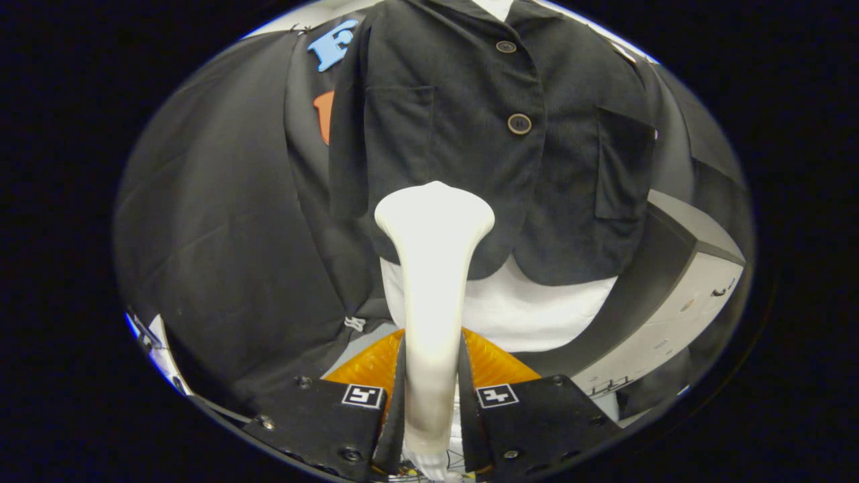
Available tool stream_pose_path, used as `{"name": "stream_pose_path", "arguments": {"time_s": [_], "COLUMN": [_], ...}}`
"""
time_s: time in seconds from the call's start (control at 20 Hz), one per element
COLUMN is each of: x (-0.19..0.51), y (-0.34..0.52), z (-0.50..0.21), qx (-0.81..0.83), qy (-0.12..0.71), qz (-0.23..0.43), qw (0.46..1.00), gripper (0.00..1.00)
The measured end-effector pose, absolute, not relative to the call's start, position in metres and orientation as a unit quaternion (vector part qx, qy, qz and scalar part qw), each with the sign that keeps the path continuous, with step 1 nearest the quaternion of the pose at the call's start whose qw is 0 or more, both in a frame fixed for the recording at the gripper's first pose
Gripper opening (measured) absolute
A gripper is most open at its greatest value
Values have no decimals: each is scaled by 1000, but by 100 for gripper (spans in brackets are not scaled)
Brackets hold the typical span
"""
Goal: Iron the clothes twice with a garment steamer, once on the left side and once on the right side.
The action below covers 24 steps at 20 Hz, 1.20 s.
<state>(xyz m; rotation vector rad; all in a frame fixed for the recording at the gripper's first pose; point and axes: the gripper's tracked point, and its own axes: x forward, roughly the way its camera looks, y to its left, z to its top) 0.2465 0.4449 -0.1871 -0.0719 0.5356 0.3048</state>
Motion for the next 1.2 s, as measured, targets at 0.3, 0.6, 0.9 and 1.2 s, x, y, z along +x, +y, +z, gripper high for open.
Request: {"name": "stream_pose_path", "arguments": {"time_s": [0.3,0.6,0.9,1.2], "x": [245,242,218,204], "y": [439,438,409,347], "z": [-205,-193,-155,-103], "qx": [-43,-32,-25,0], "qy": [278,282,263,230], "qz": [153,155,158,145], "qw": [947,946,951,962], "gripper": [37,37,37,37]}}
